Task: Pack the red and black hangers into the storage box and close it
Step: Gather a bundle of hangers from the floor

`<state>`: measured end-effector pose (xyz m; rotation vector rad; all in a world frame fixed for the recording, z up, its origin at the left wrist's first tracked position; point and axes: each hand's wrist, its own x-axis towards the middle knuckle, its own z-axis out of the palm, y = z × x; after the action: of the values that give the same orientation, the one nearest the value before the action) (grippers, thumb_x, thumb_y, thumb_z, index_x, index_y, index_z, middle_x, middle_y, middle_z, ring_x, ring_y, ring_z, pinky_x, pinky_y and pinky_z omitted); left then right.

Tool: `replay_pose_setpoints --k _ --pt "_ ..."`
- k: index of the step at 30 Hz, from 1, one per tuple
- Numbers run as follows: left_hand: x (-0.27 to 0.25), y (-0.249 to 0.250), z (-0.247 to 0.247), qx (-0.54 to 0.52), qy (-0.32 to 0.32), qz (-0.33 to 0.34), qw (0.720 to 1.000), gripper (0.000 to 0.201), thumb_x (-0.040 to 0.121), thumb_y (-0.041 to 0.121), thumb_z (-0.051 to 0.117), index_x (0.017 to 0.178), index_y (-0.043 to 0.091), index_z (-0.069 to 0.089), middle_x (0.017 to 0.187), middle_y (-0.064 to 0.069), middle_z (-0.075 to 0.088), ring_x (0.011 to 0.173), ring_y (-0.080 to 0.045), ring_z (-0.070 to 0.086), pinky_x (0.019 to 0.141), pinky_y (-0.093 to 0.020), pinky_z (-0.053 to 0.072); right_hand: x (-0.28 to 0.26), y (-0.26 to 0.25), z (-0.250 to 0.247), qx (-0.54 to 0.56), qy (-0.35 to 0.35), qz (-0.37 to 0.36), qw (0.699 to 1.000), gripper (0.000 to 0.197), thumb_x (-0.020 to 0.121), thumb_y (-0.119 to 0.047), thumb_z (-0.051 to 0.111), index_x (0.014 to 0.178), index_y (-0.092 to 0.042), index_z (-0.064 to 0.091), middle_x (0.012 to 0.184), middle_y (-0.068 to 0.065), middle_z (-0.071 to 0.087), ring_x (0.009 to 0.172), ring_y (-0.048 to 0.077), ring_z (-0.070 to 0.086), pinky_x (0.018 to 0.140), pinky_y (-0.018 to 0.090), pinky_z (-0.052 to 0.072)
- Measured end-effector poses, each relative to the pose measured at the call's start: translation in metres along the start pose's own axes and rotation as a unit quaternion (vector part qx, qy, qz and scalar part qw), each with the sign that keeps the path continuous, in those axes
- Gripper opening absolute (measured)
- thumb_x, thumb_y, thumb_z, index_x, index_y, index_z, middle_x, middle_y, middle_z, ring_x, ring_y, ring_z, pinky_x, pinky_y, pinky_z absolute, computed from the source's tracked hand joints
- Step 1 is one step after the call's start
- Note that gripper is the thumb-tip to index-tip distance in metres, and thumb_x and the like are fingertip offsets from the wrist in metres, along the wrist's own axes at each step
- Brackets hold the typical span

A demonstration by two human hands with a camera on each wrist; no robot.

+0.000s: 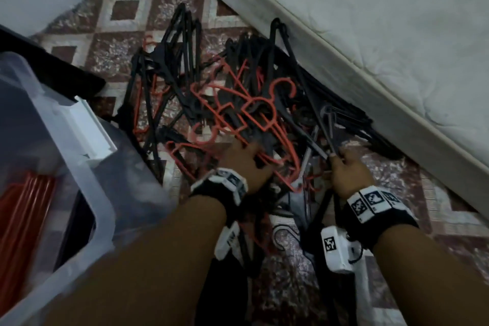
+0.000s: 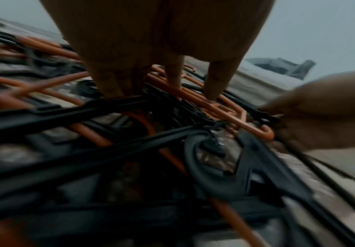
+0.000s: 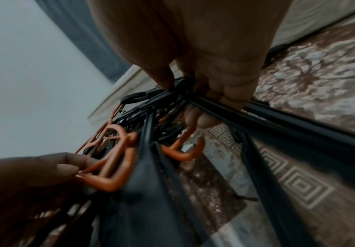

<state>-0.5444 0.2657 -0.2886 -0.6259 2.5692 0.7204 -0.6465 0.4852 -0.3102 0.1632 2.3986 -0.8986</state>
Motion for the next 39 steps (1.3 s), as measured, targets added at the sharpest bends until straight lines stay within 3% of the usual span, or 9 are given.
replay_pose_setpoints --k 4,8,11,14,19,22,27,32,39 --pt "-0.029 0.035 0.021 -0.060 -0.072 0.116 0.989 0.062 0.087 0.051 0.058 0.143 0.037 0.038 0.129 -0.003 0.060 0.115 -0.025 0.058 0.094 -0.030 0.046 -0.007 0.002 -0.003 0.016 0.020 0.006 1.000 0.031 0.102 -0.028 0.044 0.126 -0.013 0.057 0.128 0.021 0.059 0.112 0.038 0.055 0.077 0.030 0.028" --pt "-0.037 0.019 0.007 -0.090 0.175 0.014 0.980 0.024 0.087 0.052 0.052 0.100 0.032 0.054 0.080 0.007 0.065 0.072 -0.018 0.062 0.063 -0.028 0.048 -0.015 -0.002 -0.005 -0.007 0.025 0.018 1.000 0.035 0.103 -0.028 0.045 0.130 -0.009 0.056 0.129 0.025 0.056 0.104 0.037 0.055 0.072 0.031 0.029" --pt "-0.033 -0.014 -0.003 -0.170 0.333 -0.186 0.909 0.039 0.076 0.056 0.052 0.091 0.021 0.058 0.092 -0.007 0.062 0.087 -0.030 0.061 0.075 -0.037 0.051 -0.022 -0.010 0.000 -0.034 0.062 -0.003 0.998 0.040 0.098 -0.030 0.051 0.131 -0.007 0.055 0.133 0.027 0.048 0.113 0.040 0.051 0.090 0.038 0.041" --pt "-0.024 -0.033 -0.008 -0.285 0.253 -0.347 0.857 0.084 0.066 0.066 0.059 0.135 0.018 0.044 0.132 -0.014 0.053 0.118 -0.039 0.052 0.099 -0.048 0.045 -0.030 -0.021 0.008 -0.094 0.081 -0.046 0.991 0.056 0.094 -0.040 0.055 0.138 -0.006 0.048 0.142 0.024 0.039 0.129 0.042 0.039 0.106 0.043 0.035" --pt "0.003 -0.025 -0.010 -0.360 0.113 -0.278 0.884 0.107 0.070 0.071 0.068 0.154 0.026 0.019 0.148 -0.011 0.043 0.125 -0.040 0.050 0.105 -0.046 0.042 -0.017 -0.043 0.014 -0.154 -0.012 -0.084 0.984 0.094 0.078 -0.078 0.052 0.150 -0.021 0.030 0.153 0.008 0.039 0.135 0.034 0.042 0.108 0.052 0.037" --pt "0.002 -0.015 -0.004 -0.387 0.084 -0.284 0.873 0.115 0.060 0.078 0.068 0.153 0.039 0.013 0.148 -0.011 0.044 0.116 -0.043 0.056 0.092 -0.045 0.049 -0.010 -0.052 0.019 -0.120 -0.068 -0.100 0.985 0.082 0.076 -0.066 0.066 0.139 -0.018 0.042 0.140 0.010 0.053 0.124 0.033 0.054 0.102 0.046 0.046" --pt "-0.002 -0.011 0.012 -0.670 0.110 -0.299 0.671 0.054 0.066 0.052 0.082 0.102 0.013 0.072 0.098 -0.009 0.073 0.072 -0.025 0.072 0.069 -0.040 0.059 -0.007 -0.054 0.020 -0.121 -0.042 -0.110 0.986 0.062 0.082 -0.054 0.066 0.133 -0.026 0.043 0.133 0.007 0.058 0.121 0.033 0.055 0.103 0.049 0.043" --pt "-0.009 -0.007 0.007 -0.603 -0.004 -0.289 0.743 0.054 0.055 0.064 0.080 0.091 0.024 0.076 0.098 0.001 0.075 0.092 -0.019 0.070 0.081 -0.049 0.057 -0.009 -0.049 0.025 -0.167 -0.051 -0.084 0.981 0.080 0.082 -0.071 0.050 0.143 -0.021 0.037 0.145 0.010 0.048 0.130 0.039 0.045 0.106 0.048 0.038" --pt "0.003 0.005 -0.002 -0.653 -0.013 -0.243 0.717 0.044 0.056 0.049 0.085 0.085 0.016 0.079 0.097 -0.012 0.075 0.094 -0.035 0.070 0.090 -0.054 0.054 0.003 -0.059 0.017 -0.169 -0.065 -0.074 0.981 0.073 0.084 -0.078 0.030 0.144 -0.036 0.037 0.141 0.013 0.052 0.126 0.040 0.049 0.106 0.050 0.040"
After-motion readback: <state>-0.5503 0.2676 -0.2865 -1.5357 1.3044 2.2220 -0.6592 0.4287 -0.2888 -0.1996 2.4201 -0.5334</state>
